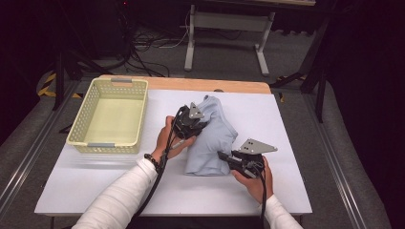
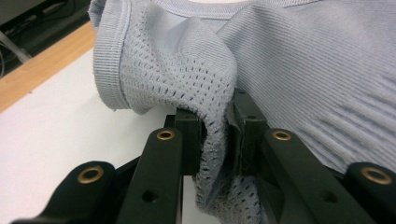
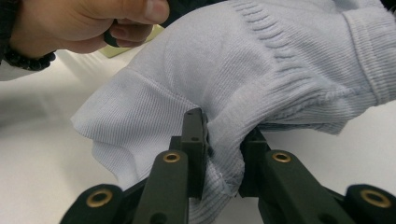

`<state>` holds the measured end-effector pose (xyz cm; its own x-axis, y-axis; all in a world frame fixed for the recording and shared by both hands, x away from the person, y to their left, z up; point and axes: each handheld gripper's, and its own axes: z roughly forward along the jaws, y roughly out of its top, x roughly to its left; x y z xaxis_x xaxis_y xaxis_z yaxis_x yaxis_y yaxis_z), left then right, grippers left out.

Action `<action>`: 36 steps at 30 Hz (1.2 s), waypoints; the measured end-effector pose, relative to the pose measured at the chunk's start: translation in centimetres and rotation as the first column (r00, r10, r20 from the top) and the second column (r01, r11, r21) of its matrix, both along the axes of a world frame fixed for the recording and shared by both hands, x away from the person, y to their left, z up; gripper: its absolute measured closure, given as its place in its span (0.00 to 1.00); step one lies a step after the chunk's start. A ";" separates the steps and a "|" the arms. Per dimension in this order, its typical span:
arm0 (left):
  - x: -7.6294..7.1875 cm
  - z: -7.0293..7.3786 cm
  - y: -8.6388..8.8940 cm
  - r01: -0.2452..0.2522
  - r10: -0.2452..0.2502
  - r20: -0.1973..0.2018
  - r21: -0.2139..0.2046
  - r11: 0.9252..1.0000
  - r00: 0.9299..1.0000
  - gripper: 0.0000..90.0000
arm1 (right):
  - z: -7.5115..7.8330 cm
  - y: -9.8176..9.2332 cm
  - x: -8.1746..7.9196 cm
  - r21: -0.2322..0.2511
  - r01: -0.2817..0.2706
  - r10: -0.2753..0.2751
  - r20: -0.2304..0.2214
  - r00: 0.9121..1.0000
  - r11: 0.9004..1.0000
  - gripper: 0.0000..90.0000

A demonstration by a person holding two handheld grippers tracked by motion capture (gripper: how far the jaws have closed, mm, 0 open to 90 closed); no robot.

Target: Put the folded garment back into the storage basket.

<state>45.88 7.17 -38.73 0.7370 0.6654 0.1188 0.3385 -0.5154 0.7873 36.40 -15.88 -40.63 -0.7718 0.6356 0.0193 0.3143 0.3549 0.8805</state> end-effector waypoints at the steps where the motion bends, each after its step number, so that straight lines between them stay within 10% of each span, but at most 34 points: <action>1: 0.0 0.1 0.1 -0.003 0.003 0.002 0.001 1.000 1.000 0.84 | 0.1 0.1 0.1 0.000 -0.001 0.001 0.002 1.000 1.000 0.86; 36: 1.6 3.9 5.8 -0.141 0.139 0.055 0.037 0.989 0.989 0.84 | 2.5 5.9 4.0 0.067 -0.065 0.063 0.039 0.997 0.996 0.86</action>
<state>47.48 13.02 -34.79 0.6291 0.7553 0.1839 0.3683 -0.4979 0.7851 40.40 -9.94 -38.10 -0.8119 0.5830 0.0316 0.2595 0.3117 0.9141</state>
